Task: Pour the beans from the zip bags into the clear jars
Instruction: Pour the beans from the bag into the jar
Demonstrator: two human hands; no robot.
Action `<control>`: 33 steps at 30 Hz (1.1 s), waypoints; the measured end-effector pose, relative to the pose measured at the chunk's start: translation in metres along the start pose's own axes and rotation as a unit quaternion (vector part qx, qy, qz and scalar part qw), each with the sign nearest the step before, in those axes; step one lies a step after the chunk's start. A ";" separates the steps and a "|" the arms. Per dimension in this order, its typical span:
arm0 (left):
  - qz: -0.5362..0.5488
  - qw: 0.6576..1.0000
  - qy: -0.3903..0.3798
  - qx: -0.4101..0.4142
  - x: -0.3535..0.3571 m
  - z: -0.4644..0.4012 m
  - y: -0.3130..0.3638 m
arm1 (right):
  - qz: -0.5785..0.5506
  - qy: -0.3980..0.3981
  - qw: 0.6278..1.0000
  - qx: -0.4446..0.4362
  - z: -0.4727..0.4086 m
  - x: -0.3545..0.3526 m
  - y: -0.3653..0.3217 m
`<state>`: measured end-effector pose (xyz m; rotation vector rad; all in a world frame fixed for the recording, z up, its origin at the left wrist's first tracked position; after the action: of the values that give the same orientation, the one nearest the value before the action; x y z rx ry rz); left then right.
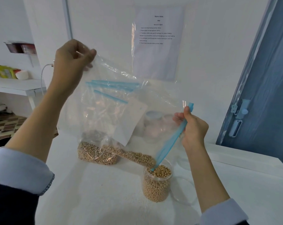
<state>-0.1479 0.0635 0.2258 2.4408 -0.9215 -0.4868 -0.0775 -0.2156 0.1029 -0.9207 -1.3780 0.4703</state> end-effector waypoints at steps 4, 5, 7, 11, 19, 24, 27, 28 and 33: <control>-0.001 0.996 -0.084 0.012 -0.003 0.009 -0.004 | 0.005 0.012 1.000 0.004 -0.001 -0.003 0.002; -0.006 0.994 -0.106 0.011 -0.004 0.010 -0.006 | 0.006 0.016 1.000 0.008 -0.002 -0.004 0.002; -0.034 0.988 -0.153 0.012 -0.006 0.012 -0.010 | 0.007 0.023 1.000 0.010 -0.003 -0.005 0.001; -0.100 0.979 -0.164 0.063 0.000 0.014 -0.011 | 0.010 0.031 0.999 0.015 -0.005 -0.007 0.002; -0.033 0.997 -0.069 0.025 0.014 0.016 -0.011 | -0.015 0.054 0.998 0.011 -0.006 -0.010 0.003; -0.058 0.995 -0.025 -0.075 0.014 0.016 -0.018 | -0.016 0.053 0.998 0.012 -0.008 -0.014 0.007; -0.106 0.991 -0.036 -0.078 0.014 0.019 -0.022 | -0.011 0.061 0.998 0.010 -0.010 -0.018 0.007; -0.121 0.989 -0.037 -0.071 0.015 0.020 -0.022 | -0.014 0.064 0.998 0.009 -0.010 -0.020 0.007; -0.266 0.964 0.025 0.018 0.024 0.023 -0.019 | -0.024 0.068 0.997 0.008 -0.009 -0.019 0.010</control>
<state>-0.1322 0.0527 0.1924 2.7111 -0.2398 -0.5877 -0.0698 -0.2266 0.0843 -0.8880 -1.2675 0.3749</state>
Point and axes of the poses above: each hand's wrist, its own z-axis away from the middle knuckle, its own x-axis out of the palm, y = z × x, the point moved 1 cm from there along -z, towards the middle knuckle, and after that the axes turned 4 degrees about -z, right-handed, at the moved point
